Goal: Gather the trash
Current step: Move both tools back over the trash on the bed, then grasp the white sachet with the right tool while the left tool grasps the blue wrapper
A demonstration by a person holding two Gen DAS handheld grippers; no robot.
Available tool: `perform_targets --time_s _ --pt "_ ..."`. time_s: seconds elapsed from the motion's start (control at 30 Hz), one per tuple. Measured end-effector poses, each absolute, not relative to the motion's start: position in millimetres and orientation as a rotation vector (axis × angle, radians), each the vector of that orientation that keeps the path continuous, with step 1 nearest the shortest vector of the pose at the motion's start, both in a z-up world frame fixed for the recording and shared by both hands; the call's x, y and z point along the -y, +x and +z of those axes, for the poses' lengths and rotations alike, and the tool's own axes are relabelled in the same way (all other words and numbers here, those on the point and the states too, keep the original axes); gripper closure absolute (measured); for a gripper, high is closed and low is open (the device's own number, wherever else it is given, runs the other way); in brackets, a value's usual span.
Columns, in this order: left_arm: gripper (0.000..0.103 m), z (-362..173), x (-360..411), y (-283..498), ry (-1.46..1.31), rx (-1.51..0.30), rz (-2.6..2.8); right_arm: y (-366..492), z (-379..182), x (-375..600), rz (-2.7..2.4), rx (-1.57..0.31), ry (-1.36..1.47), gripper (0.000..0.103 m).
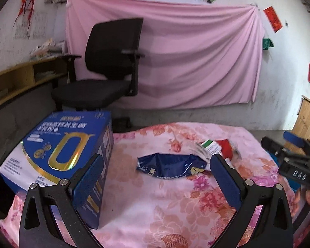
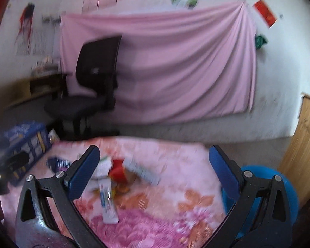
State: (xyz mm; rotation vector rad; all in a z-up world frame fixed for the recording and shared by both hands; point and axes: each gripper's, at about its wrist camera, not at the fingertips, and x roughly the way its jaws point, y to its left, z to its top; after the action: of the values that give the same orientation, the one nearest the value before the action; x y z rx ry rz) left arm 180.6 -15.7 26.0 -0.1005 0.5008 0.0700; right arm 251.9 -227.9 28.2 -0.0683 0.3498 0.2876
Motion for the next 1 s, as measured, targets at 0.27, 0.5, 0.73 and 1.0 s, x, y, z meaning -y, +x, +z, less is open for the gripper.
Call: perform_targets --time_s 0.27,0.5,0.73,1.0 --pt "0.024 11.9 24.2 211.7 -0.04 -0.617 0.071 278.3 -5.2 210.6 0.377 -0.616 -0.127 0.013" --pt "0.03 -3.4 31.6 227.9 -0.006 -0.673 -0.002 280.2 -18.3 192.0 0.502 -0.723 -0.17 0.022" --pt "0.03 -23.3 29.9 246.7 -0.011 -0.816 -0.037 288.2 -41.0 175.1 0.589 -0.873 -0.213 0.03" --pt "0.03 -14.9 38.2 247.4 0.046 -0.755 -0.042 292.1 -39.8 187.0 0.626 -0.895 -0.147 0.053"
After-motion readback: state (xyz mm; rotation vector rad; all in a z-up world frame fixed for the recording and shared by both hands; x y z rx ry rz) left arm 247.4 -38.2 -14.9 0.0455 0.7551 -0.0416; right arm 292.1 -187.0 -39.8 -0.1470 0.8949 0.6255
